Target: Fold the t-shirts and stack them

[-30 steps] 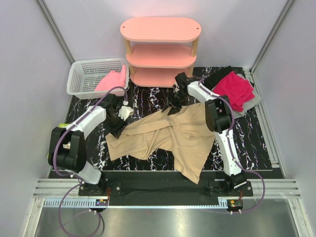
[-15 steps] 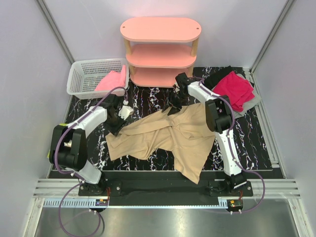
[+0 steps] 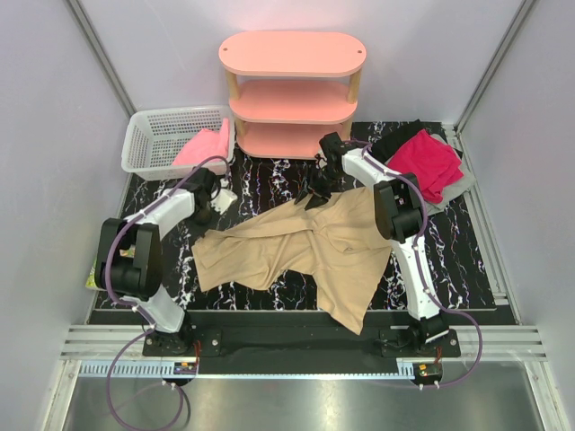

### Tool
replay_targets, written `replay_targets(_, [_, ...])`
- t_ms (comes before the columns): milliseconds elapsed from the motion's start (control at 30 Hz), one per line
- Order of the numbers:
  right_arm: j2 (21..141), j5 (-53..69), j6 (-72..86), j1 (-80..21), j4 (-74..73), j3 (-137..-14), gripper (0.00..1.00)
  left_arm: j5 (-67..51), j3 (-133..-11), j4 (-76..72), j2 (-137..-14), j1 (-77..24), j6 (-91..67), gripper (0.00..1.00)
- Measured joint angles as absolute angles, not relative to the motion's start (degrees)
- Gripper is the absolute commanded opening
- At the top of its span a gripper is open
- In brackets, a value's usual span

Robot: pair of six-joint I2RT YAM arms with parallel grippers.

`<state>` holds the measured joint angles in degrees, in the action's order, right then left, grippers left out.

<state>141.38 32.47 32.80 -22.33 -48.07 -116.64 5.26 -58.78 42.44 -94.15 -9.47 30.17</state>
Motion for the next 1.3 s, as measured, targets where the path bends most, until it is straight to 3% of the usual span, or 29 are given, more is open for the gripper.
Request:
replay_targets(233, [141.1, 32.5, 32.8, -22.3, -47.6, -116.1, 0.51, 6.7, -66.2, 43.0, -94.4, -9.1, 30.6, 0.0])
replay_targets(600, [141.1, 32.5, 32.8, -22.3, -47.5, -116.0, 0.51, 8.1, -65.4, 43.9, -89.9, -9.0, 31.5, 0.0])
replay_targets(733, [141.0, 32.5, 32.8, -22.3, -47.5, -116.0, 0.51, 10.9, -68.8, 43.2, -92.9, -7.9, 32.6, 0.0])
replay_targets(967, [140.7, 32.4, 32.8, -22.3, -47.1, -115.5, 0.51, 15.0, -85.6, 41.1, -104.0, -6.0, 35.1, 0.0])
replay_targets(1300, [140.6, 32.5, 32.8, -22.3, -46.8, -115.3, 0.51, 17.1, -89.7, 40.9, -106.6, -6.0, 37.4, 0.0])
